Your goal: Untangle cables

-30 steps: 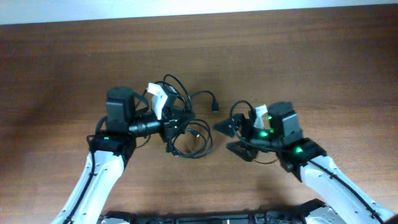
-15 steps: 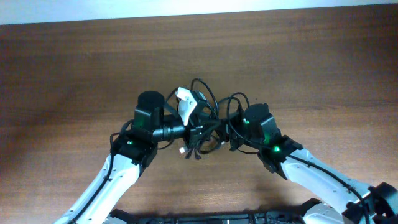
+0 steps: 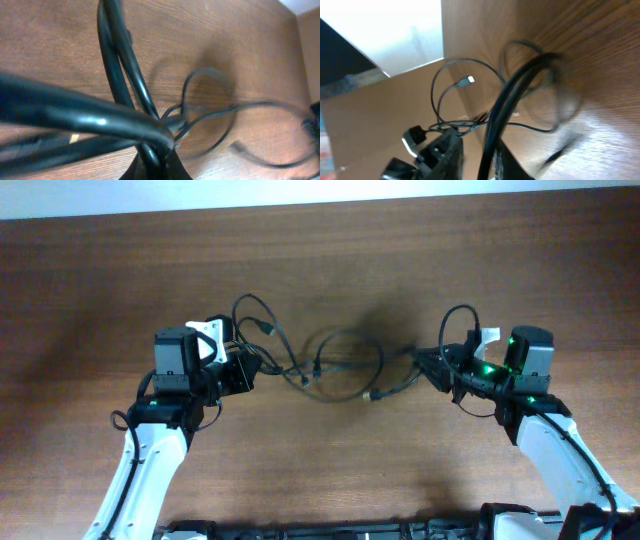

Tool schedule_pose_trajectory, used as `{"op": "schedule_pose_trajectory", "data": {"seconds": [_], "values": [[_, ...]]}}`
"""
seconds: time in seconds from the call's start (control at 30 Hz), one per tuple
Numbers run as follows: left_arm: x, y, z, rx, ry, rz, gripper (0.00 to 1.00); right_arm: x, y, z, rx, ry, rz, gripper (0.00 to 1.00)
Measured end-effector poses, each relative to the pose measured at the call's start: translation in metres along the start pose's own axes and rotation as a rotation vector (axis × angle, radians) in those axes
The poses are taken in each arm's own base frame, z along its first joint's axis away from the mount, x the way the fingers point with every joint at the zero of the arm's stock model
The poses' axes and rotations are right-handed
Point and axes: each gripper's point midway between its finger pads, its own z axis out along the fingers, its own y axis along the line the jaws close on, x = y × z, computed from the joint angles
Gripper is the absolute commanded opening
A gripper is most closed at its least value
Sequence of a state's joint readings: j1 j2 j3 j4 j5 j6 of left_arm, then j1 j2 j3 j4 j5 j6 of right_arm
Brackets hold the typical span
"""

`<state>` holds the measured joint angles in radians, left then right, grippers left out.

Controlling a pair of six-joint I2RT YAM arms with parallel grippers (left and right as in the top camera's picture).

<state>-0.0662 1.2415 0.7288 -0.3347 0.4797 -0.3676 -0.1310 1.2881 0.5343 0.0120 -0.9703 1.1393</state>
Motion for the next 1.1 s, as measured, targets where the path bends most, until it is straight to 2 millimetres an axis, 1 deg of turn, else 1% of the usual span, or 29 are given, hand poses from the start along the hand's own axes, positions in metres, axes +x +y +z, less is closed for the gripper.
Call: {"op": "schedule_pose_trajectory", "data": {"seconds": [0.03, 0.07, 0.1, 0.13, 0.17, 0.23, 0.27, 0.33, 0.37, 0.4, 0.43, 0.47, 0.5, 0.53, 0.57, 0.6, 0.63, 0.67, 0.7, 0.73, 0.8, 0.83, 0.93, 1.0, 1.07, 1.1], "values": [[0.0, 0.0, 0.0, -0.003, 0.001, -0.016, 0.0, 0.003, -0.004, -0.001, 0.017, 0.009, -0.004, 0.38], [0.002, -0.001, 0.001, -0.006, 0.004, -0.025, 0.01, 0.006, -0.01, -0.001, 0.04, 0.02, 0.009, 0.5], [0.003, -0.003, 0.002, -0.004, 0.009, -0.03, 0.04, 0.013, -0.022, -0.002, 0.076, 0.039, 0.036, 0.64], [0.006, -0.006, 0.003, -0.001, 0.016, -0.028, 0.05, 0.017, -0.028, -0.003, 0.099, 0.054, 0.05, 0.68], [0.007, -0.01, 0.005, 0.003, 0.021, -0.022, 0.06, 0.022, -0.033, -0.003, 0.118, 0.067, 0.05, 0.69], [0.014, -0.019, 0.008, 0.02, 0.041, -0.01, 0.03, 0.038, -0.049, -0.001, 0.184, 0.117, 0.032, 0.69], [0.017, -0.024, 0.01, 0.027, 0.05, -0.003, 0.02, 0.045, -0.053, 0.0, 0.208, 0.137, 0.011, 0.68], [0.025, -0.035, 0.013, 0.046, 0.072, 0.018, 0.04, 0.056, -0.058, 0.004, 0.23, 0.177, -0.071, 0.69], [0.03, -0.041, 0.015, 0.057, 0.086, 0.031, 0.08, 0.059, -0.059, 0.005, 0.233, 0.192, -0.112, 0.69], [0.035, -0.048, 0.017, 0.07, 0.102, 0.044, 0.22, 0.061, -0.061, 0.005, 0.238, 0.201, -0.145, 0.69], [0.04, -0.057, 0.018, 0.088, 0.114, 0.058, 0.38, 0.062, -0.063, 0.005, 0.245, 0.207, -0.165, 0.69], [0.041, -0.065, 0.021, 0.103, 0.106, 0.079, 0.53, 0.063, -0.065, 0.004, 0.251, 0.212, -0.176, 0.69], [0.042, -0.076, 0.023, 0.12, 0.094, 0.111, 0.72, 0.064, -0.066, 0.003, 0.256, 0.219, -0.187, 0.69], [0.041, -0.082, 0.024, 0.125, 0.079, 0.134, 0.99, 0.065, -0.069, 0.003, 0.265, 0.222, -0.19, 0.69], [0.041, -0.089, 0.027, 0.124, 0.059, 0.162, 0.99, 0.066, -0.072, 0.001, 0.281, 0.223, -0.189, 0.69], [0.041, -0.09, 0.029, 0.093, 0.035, 0.178, 0.99, 0.066, -0.079, -0.001, 0.314, 0.218, -0.183, 0.7], [0.04, -0.088, 0.03, 0.071, 0.024, 0.184, 0.99, 0.065, -0.084, -0.002, 0.344, 0.208, -0.184, 0.8], [0.038, -0.086, 0.03, 0.053, 0.013, 0.187, 0.99, 0.064, -0.092, -0.005, 0.386, 0.196, -0.172, 0.83], [0.038, -0.084, 0.031, 0.036, 0.006, 0.189, 0.99, 0.062, -0.095, -0.006, 0.404, 0.187, -0.175, 0.85], [0.038, -0.083, 0.031, 0.024, 0.004, 0.19, 0.99, 0.06, -0.097, -0.007, 0.418, 0.175, -0.183, 0.91], [0.036, -0.08, 0.031, 0.009, -0.004, 0.19, 0.99, 0.055, -0.102, -0.008, 0.451, 0.15, -0.192, 0.95], [0.036, -0.08, 0.031, 0.009, -0.004, 0.19, 0.99, 0.052, -0.107, -0.011, 0.482, 0.135, -0.192, 0.99], [0.038, -0.083, 0.031, 0.026, 0.006, 0.19, 0.99, 0.046, -0.116, -0.016, 0.545, 0.099, -0.193, 0.99], [0.038, -0.083, 0.031, 0.023, 0.004, 0.19, 0.99, 0.043, -0.119, -0.017, 0.567, 0.082, -0.2, 0.99], [0.035, -0.079, 0.031, -0.001, -0.011, 0.19, 1.0, 0.04, -0.121, -0.019, 0.583, 0.068, -0.204, 0.99], [0.029, -0.071, 0.031, -0.047, -0.042, 0.19, 0.99, 0.039, -0.122, -0.019, 0.589, 0.064, -0.205, 0.99]]}}
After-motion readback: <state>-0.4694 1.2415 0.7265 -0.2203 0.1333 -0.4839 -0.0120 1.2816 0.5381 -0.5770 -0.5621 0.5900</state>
